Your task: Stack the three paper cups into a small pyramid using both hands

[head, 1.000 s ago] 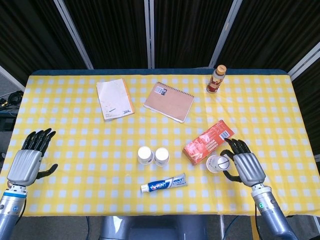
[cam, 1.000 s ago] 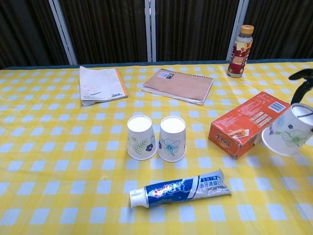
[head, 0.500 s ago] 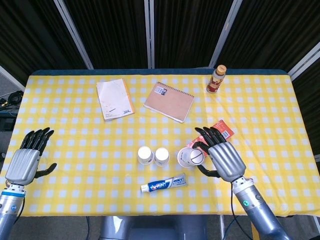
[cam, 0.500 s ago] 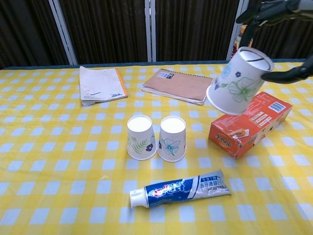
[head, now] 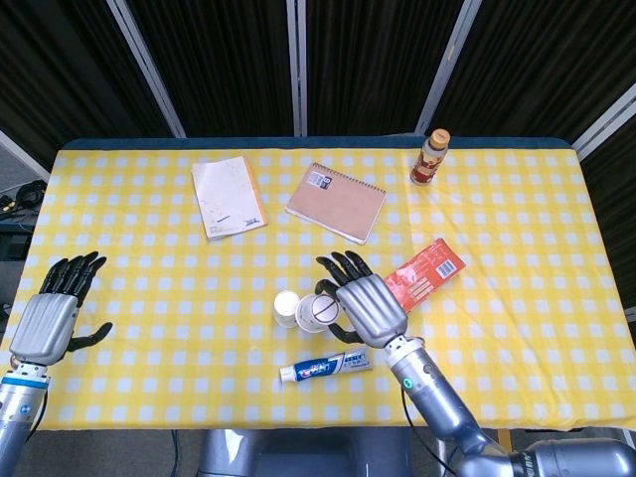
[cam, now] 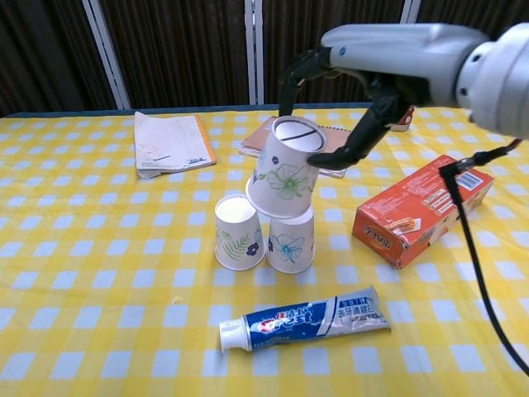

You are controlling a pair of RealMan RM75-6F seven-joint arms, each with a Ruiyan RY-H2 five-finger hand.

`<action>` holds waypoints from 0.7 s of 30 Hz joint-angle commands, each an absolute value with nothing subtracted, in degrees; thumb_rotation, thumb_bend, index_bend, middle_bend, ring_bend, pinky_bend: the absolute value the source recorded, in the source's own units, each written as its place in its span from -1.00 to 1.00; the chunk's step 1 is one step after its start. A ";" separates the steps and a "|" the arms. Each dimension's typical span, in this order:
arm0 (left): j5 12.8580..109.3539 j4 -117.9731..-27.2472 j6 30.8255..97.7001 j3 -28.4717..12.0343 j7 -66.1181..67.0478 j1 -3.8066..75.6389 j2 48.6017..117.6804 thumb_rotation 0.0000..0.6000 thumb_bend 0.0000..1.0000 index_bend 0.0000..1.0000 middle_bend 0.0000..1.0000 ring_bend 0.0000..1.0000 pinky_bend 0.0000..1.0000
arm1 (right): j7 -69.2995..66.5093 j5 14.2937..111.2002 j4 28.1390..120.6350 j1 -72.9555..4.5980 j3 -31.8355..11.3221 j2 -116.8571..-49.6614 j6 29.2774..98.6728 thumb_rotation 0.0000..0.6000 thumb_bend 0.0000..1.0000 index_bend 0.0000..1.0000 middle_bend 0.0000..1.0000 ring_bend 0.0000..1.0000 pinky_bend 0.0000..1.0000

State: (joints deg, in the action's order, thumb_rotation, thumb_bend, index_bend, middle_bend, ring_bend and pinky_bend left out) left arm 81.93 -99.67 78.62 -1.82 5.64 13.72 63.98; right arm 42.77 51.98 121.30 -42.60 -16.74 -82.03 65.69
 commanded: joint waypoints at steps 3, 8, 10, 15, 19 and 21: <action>81.94 -99.59 78.45 -2.07 4.82 13.65 63.77 1.00 -0.50 -1.00 -1.00 -1.00 -1.00 | 46.15 47.61 116.24 -46.93 -18.31 -86.93 68.17 1.00 -0.51 -0.03 -0.82 -1.00 -0.91; 82.08 -99.44 78.11 -2.19 4.28 13.64 63.61 1.00 -0.51 -1.00 -1.00 -1.00 -1.00 | 46.93 46.05 115.53 -48.12 -17.72 -87.86 69.47 1.00 -0.51 -0.03 -0.81 -1.00 -0.91; 82.05 -99.39 77.97 -2.24 4.28 13.64 63.62 1.00 -0.51 -1.00 -1.00 -1.00 -1.00 | 46.95 45.42 115.56 -48.41 -17.37 -88.01 69.63 1.00 -0.51 -0.03 -0.81 -1.00 -0.91; 81.96 -99.60 77.68 -2.36 4.86 13.67 63.81 1.00 -0.50 -1.00 -1.00 -1.00 -1.00 | 47.23 44.10 114.59 -49.55 -16.65 -89.08 69.99 1.00 -0.51 -0.03 -0.81 -1.00 -0.91; 81.90 -99.68 77.73 -2.49 4.99 13.58 63.84 1.00 -0.50 -1.00 -1.00 -1.00 -1.00 | 47.15 44.02 112.96 -50.19 -16.01 -90.08 70.30 1.00 -0.51 -0.04 -0.81 -1.00 -0.91; 81.84 -99.66 77.71 -2.55 4.90 13.56 63.85 1.00 -0.50 -1.00 -1.00 -1.00 -1.00 | 46.91 43.92 112.58 -50.31 -15.91 -90.31 70.35 1.00 -0.51 -0.04 -0.81 -1.00 -0.91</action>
State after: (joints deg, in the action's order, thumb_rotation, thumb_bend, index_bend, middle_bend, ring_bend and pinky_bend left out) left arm 81.84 -99.66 77.71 -2.55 4.89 13.56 63.85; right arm 46.99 43.97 112.66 -50.24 -15.97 -90.23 70.31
